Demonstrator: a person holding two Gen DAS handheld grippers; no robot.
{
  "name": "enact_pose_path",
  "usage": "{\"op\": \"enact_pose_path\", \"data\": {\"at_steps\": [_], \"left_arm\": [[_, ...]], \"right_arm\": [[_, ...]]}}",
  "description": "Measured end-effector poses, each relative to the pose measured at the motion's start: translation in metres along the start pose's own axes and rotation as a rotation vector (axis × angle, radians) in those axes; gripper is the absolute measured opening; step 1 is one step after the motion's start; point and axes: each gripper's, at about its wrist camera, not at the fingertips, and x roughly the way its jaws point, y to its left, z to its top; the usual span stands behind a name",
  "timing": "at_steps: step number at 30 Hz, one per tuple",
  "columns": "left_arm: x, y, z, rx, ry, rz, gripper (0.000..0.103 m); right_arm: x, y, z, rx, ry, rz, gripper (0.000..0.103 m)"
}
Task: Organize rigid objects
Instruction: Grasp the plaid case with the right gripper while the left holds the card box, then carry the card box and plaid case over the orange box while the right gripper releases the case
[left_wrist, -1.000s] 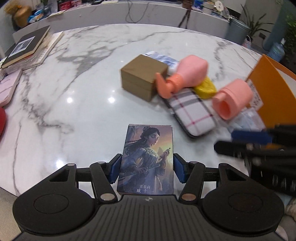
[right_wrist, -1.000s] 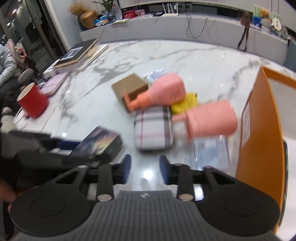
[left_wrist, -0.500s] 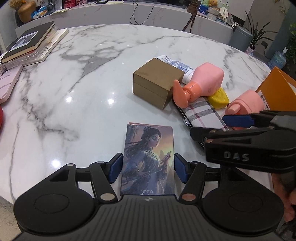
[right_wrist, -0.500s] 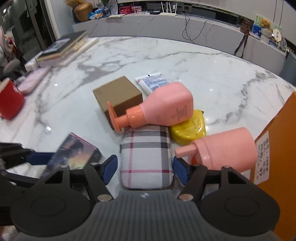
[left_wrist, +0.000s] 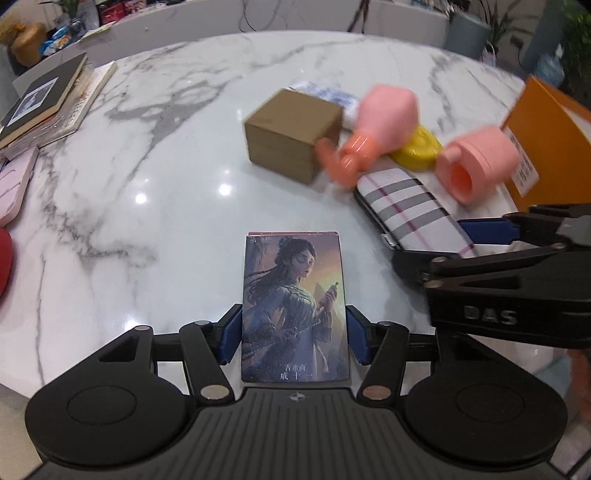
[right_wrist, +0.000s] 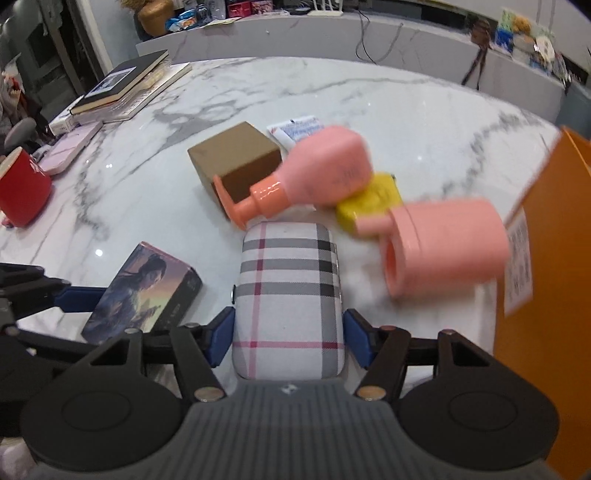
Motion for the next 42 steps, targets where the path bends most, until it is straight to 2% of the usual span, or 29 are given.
{"op": "enact_pose_path", "data": {"at_steps": [4,9,13,18,20,25,28,31,38,42], "left_arm": [[0.0,-0.002,-0.003,0.021,-0.003,0.0,0.074],[-0.001,0.005,-0.002,-0.022,-0.024,-0.017,0.075],[0.001,0.003,-0.003,0.019,-0.045,0.0,0.075],[0.003,0.003,-0.002,0.008,-0.066,-0.001,0.078],[0.003,0.003,-0.002,0.004,-0.068,0.0,0.078],[0.004,0.002,-0.002,0.002,-0.075,0.013,0.077],[0.005,0.001,-0.002,0.007,-0.085,0.015,0.076],[0.004,0.001,-0.002,0.003,-0.101,0.003,0.066],[-0.004,0.004,-0.004,-0.058,-0.105,-0.034,0.065],[-0.019,-0.002,-0.003,-0.063,-0.127,-0.03,0.065]], "right_arm": [[-0.011,-0.007,-0.009,0.01,-0.015,0.015,0.063],[-0.009,-0.007,-0.012,-0.053,-0.026,0.003,0.064],[-0.004,-0.003,-0.012,-0.107,-0.039,-0.012,0.064],[-0.001,-0.008,-0.014,-0.146,-0.023,-0.016,0.074],[-0.001,-0.007,-0.016,-0.164,-0.031,-0.014,0.075],[0.0,-0.005,-0.016,-0.18,-0.056,-0.018,0.072],[-0.001,-0.003,-0.017,-0.199,-0.073,-0.009,0.064],[-0.002,-0.003,-0.017,-0.2,-0.077,-0.01,0.064],[-0.018,-0.002,-0.017,-0.17,-0.099,0.025,0.064],[-0.033,-0.006,-0.015,-0.129,-0.106,0.054,0.064]]}}
